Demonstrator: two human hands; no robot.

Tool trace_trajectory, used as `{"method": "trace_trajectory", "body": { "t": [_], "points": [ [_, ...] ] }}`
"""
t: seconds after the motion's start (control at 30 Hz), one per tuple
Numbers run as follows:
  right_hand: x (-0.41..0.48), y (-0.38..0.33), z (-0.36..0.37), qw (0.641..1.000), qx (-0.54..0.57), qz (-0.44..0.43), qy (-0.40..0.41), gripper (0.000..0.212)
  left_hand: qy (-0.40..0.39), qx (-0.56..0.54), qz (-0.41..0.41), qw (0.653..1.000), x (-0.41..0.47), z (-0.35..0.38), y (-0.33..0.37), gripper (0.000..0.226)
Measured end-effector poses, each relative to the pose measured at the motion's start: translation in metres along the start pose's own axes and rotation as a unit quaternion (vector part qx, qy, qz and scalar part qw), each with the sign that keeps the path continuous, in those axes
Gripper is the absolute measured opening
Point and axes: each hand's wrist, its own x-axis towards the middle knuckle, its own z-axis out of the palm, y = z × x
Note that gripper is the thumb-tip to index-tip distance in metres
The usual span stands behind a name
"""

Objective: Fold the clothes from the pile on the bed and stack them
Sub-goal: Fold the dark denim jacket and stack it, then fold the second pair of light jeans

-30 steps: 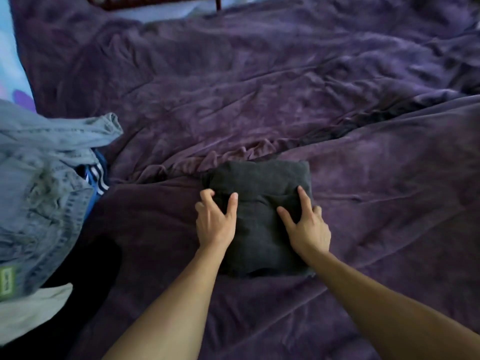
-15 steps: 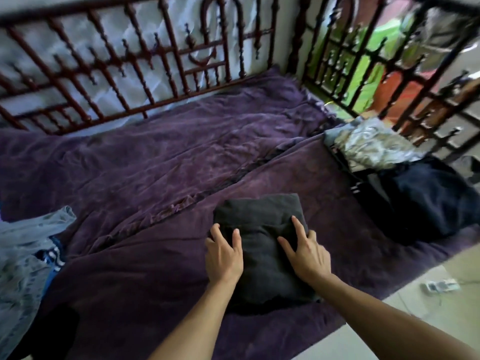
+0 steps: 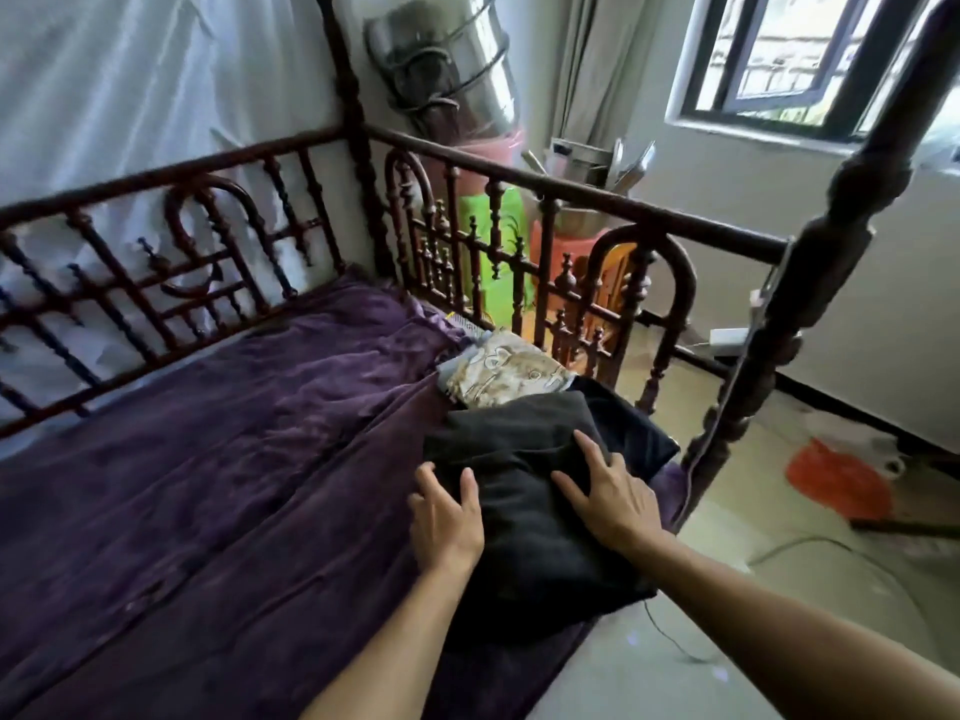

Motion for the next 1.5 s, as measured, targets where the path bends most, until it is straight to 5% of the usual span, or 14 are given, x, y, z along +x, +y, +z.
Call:
{"method": "trace_trajectory", "body": {
  "t": [0.27,0.7,1.0,1.33,1.5],
  "points": [
    [0.130,0.059,-0.021,0.999,0.003,-0.044,0.008,0.070,-0.023,-0.046,-0.004,0.999,0.061,0.079,0.070,0.052],
    [0.314,0.140,-0.016,0.987,-0.098,-0.071,-0.106,0.062,-0.130,-0.097,-0.095,0.982,0.115,0.216,0.121,0.061],
    [0.301,0.176,0.083,0.966,-0.177,-0.117,-0.150,0.074,-0.252,0.087,-0.130,0.955,0.140,0.287,0.093,0.062],
    [0.318,0.175,0.095,0.954,-0.188,-0.127,-0.196,0.079,-0.242,0.129,-0.123,0.954,0.159,0.286,0.079,0.044],
    [0.331,0.136,0.065,0.946,-0.173,-0.225,-0.156,0.060,-0.200,0.127,-0.119,0.964,0.142,0.247,0.075,0.037]
  ]
}}
